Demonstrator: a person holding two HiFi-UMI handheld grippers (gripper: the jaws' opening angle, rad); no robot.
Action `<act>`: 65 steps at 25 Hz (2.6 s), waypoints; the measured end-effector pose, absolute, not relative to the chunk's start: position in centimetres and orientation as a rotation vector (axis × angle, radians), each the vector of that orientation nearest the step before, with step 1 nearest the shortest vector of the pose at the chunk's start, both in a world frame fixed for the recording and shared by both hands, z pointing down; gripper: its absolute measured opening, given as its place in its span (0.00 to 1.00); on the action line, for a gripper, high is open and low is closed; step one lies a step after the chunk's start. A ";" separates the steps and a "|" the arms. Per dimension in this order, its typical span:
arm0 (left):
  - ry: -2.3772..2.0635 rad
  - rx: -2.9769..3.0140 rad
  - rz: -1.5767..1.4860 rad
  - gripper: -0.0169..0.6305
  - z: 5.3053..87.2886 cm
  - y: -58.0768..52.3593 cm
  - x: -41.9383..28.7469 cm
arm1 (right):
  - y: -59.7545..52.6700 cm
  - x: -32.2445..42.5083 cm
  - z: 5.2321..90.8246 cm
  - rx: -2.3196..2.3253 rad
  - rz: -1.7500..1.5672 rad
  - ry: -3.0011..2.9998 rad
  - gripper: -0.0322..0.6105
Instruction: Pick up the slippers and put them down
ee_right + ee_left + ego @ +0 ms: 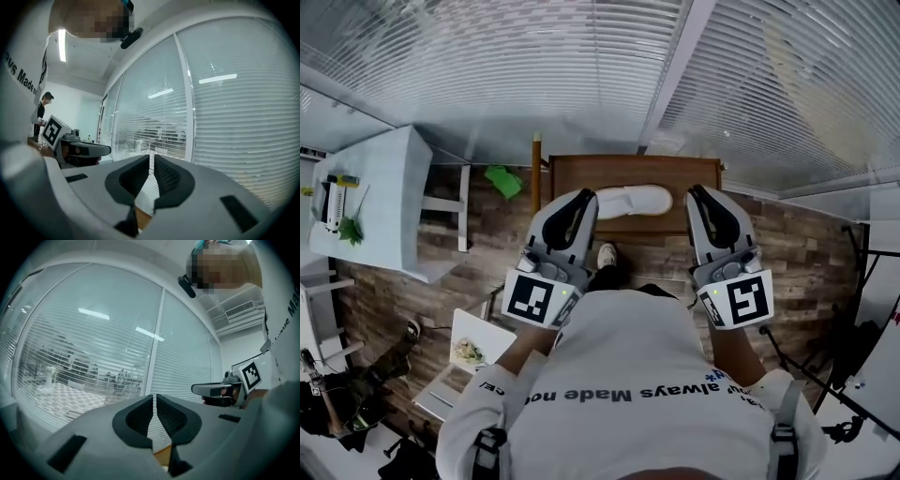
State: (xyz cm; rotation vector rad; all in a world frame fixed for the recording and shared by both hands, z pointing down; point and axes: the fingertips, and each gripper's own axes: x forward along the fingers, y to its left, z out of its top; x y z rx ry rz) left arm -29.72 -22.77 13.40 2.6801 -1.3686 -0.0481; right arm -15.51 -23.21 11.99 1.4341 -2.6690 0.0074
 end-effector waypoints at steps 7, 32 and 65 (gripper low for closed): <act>-1.341 2.699 -0.030 0.05 13.8 -25.4 -29.9 | -25.4 -16.0 12.0 1.463 0.002 -2.665 0.08; -1.353 2.526 0.159 0.12 22.4 -27.9 -28.2 | -28.6 -10.7 20.1 1.372 0.235 -2.607 0.15; -1.180 2.101 0.498 0.24 54.2 -25.6 -32.6 | -27.0 -9.1 50.9 1.190 0.653 -2.302 0.24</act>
